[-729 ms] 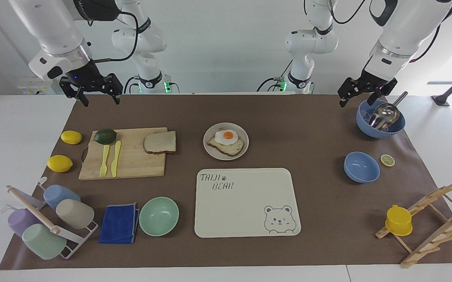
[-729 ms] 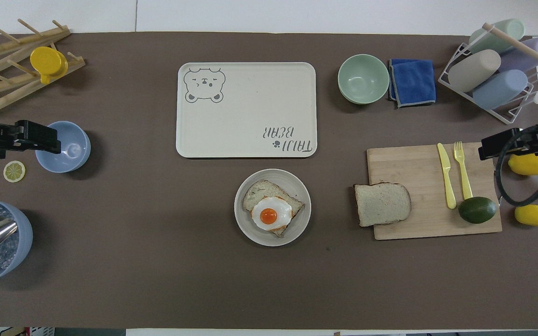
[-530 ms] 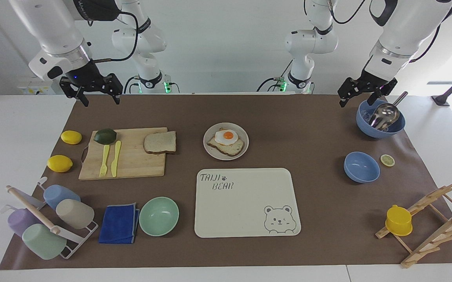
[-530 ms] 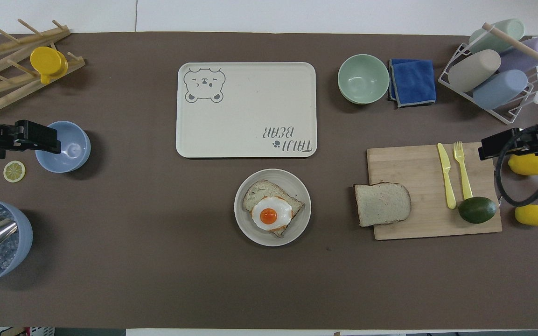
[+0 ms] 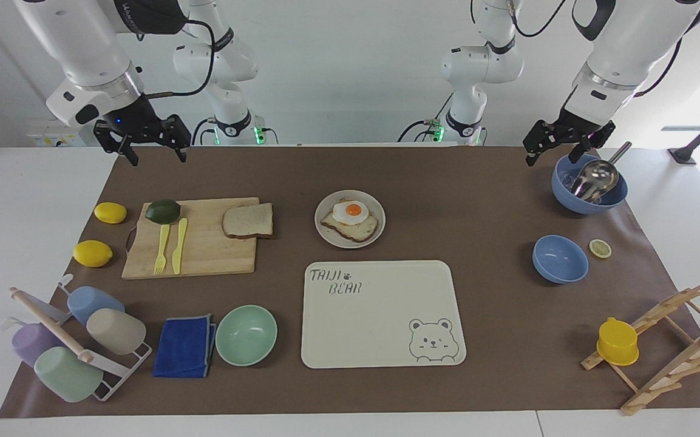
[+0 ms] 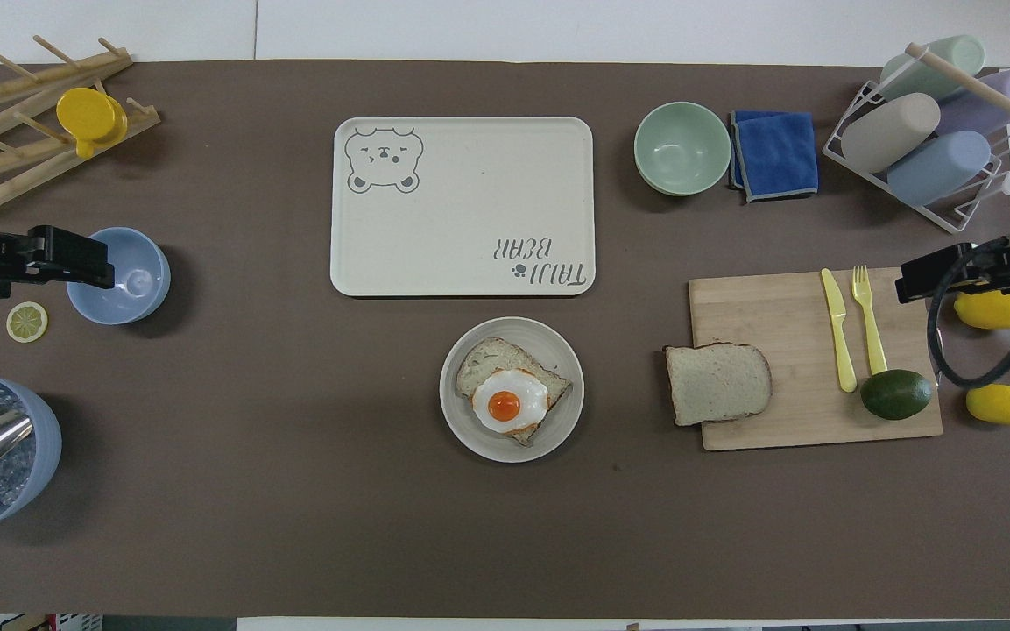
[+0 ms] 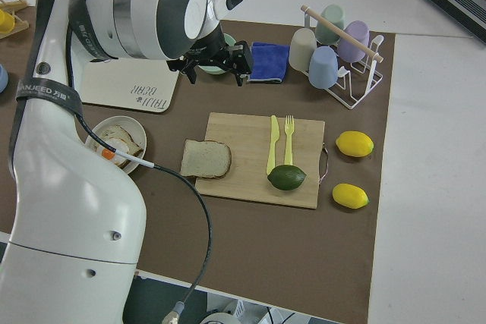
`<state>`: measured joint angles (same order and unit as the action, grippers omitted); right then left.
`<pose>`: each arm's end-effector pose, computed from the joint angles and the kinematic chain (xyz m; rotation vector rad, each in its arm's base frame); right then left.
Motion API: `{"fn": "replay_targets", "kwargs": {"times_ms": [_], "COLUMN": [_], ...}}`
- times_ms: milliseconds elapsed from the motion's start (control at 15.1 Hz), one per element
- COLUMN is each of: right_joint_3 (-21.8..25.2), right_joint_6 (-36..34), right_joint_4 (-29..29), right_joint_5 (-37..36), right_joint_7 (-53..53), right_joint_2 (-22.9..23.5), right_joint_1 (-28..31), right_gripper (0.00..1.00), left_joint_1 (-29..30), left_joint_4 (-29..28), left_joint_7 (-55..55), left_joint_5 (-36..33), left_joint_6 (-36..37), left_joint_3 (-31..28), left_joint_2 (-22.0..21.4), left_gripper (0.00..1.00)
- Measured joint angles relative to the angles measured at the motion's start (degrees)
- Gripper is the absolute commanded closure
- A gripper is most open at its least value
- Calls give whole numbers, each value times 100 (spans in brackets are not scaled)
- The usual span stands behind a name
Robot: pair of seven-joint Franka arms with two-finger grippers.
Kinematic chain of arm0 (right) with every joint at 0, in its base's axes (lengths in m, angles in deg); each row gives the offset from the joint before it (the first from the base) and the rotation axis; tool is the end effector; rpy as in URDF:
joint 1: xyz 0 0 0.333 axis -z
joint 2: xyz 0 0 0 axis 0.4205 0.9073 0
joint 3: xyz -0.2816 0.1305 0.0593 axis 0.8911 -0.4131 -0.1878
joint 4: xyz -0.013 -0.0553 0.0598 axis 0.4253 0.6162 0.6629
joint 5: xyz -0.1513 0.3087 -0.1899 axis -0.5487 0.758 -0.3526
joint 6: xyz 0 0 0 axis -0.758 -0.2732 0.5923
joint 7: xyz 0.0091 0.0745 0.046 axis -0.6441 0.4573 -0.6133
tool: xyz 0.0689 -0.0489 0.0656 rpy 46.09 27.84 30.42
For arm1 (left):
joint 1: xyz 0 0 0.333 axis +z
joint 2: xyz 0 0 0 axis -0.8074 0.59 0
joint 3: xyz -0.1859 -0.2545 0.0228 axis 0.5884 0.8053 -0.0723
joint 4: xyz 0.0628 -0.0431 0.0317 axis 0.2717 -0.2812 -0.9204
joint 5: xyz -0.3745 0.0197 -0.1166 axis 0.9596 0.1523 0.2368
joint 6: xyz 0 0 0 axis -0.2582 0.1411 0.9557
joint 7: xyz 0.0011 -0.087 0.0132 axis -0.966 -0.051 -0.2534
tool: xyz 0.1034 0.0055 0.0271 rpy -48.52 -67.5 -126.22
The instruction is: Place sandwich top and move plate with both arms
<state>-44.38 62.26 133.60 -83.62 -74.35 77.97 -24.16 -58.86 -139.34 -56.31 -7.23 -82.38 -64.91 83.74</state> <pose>0.5398 0.0133 0.6219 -3.1237 -0.1245 0.1061 0.5348 -0.0725 0.6305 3.1264 0.0025 -0.0313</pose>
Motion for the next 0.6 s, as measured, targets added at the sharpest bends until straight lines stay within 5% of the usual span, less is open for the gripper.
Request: {"fn": "replay_targets", "kwargs": {"times_ms": [597], "right_joint_3": [-101], "right_joint_6": [1279], "right_joint_4": [921], "right_joint_5": [-32], "right_joint_7": [-2052], "right_joint_2": [353], "right_joint_1": [-1966], "right_gripper": [0], "left_joint_1": [0], "left_joint_4": [0], "left_joint_7": [0], "left_joint_5": [0], "left_joint_6": [0], "left_joint_3": [0], "left_joint_2": [0], "left_gripper": [0]}}
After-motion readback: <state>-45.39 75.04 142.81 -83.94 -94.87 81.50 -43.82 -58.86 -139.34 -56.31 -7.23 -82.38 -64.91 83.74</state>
